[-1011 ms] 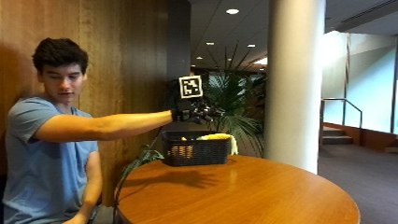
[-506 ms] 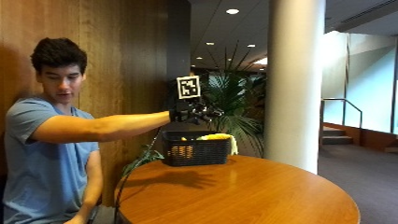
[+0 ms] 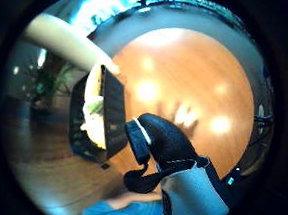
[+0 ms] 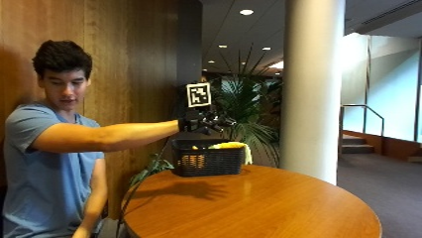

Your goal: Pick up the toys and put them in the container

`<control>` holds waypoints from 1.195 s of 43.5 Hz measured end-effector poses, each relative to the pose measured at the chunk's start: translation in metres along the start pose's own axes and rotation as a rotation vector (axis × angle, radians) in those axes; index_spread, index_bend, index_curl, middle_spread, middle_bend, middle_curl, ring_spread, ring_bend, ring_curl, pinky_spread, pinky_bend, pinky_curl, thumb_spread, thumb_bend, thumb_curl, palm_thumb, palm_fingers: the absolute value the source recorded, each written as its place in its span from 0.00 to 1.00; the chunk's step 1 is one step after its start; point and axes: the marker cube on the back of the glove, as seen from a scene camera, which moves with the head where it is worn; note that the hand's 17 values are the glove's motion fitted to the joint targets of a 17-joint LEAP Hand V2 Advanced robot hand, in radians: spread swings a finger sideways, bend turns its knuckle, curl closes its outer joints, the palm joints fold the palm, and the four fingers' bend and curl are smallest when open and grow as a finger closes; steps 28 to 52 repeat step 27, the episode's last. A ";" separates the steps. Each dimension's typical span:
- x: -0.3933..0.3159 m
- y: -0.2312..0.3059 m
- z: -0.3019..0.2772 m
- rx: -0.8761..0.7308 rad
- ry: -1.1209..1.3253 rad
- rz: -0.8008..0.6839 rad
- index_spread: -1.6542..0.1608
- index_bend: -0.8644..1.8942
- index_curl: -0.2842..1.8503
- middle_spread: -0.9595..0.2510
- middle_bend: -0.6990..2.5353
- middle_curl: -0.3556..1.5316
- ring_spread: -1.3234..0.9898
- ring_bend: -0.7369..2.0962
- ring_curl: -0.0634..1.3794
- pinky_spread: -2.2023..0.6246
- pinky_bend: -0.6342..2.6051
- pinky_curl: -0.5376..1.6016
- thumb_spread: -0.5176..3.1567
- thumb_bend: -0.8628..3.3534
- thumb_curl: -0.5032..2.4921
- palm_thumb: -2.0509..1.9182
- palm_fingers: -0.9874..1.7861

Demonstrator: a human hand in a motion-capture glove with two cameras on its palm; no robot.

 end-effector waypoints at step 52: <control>0.012 0.009 0.007 0.012 0.009 -0.088 0.75 0.35 0.20 0.84 0.28 0.42 0.61 0.45 0.21 0.80 0.61 0.40 0.46 0.20 0.24 0.51 0.32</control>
